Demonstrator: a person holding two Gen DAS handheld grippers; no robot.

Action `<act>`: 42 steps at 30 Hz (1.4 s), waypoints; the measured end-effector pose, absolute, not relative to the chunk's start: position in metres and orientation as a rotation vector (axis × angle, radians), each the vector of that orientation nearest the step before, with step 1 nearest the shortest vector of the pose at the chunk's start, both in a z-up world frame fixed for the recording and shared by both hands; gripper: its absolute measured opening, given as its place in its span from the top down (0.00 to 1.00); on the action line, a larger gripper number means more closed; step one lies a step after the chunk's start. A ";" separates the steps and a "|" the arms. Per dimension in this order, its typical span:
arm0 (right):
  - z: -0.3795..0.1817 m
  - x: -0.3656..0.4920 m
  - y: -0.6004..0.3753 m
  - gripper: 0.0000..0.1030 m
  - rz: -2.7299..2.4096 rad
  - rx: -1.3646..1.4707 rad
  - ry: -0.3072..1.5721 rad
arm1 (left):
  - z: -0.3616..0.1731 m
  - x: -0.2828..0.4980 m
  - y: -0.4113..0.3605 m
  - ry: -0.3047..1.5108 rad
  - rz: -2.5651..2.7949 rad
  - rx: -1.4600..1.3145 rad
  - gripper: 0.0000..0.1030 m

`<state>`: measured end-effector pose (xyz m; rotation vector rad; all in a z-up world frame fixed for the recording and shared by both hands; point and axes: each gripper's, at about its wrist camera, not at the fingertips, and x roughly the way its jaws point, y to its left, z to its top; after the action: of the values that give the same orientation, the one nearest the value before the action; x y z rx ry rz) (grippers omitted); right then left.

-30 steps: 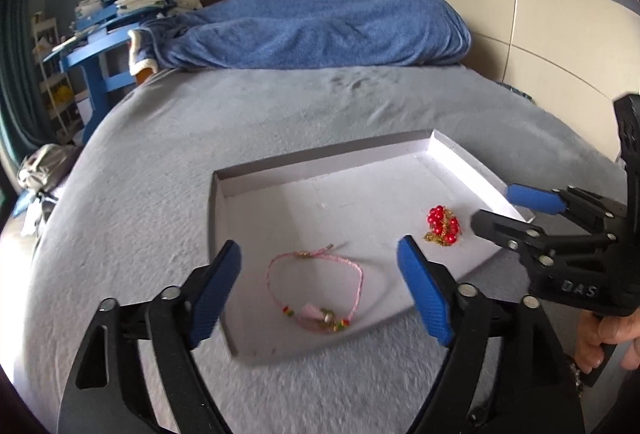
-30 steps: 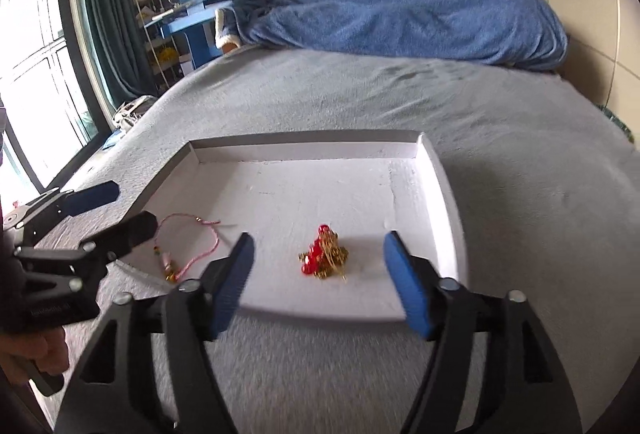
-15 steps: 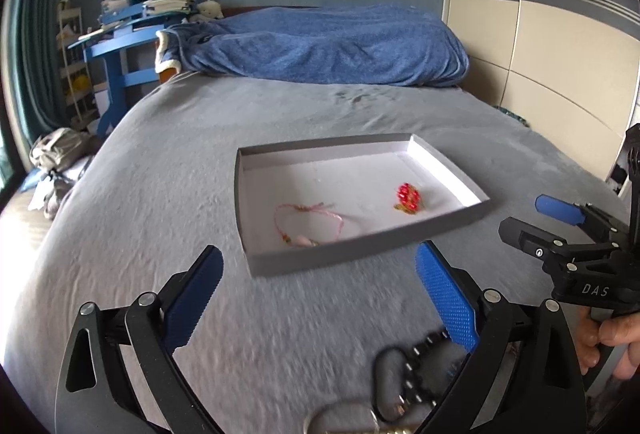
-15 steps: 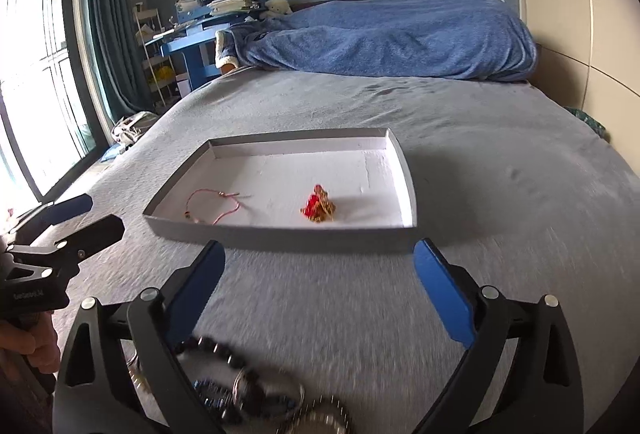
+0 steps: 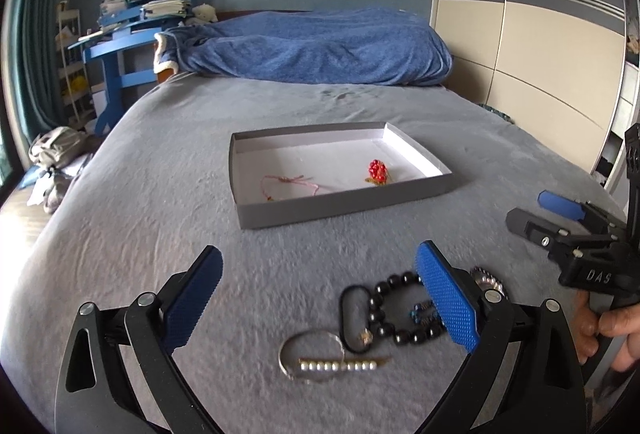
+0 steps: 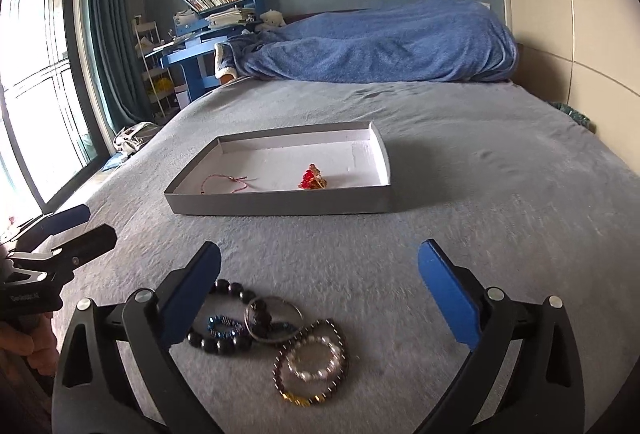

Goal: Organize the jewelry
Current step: 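Move both open tools back over the jewelry pile, then grasp the dark red bead bracelet with the right tool while the left tool grasps the silver bangle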

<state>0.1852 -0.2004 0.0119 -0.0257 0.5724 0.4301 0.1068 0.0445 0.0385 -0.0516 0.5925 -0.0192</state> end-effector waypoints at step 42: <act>-0.060 0.156 -0.223 0.61 0.466 -0.024 0.786 | -0.030 0.075 0.055 0.725 0.005 -0.054 0.06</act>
<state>0.1558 -0.2232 -0.0597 -0.0240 0.7865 0.4665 0.0750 0.0549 -0.0302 -0.0544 0.7254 0.0045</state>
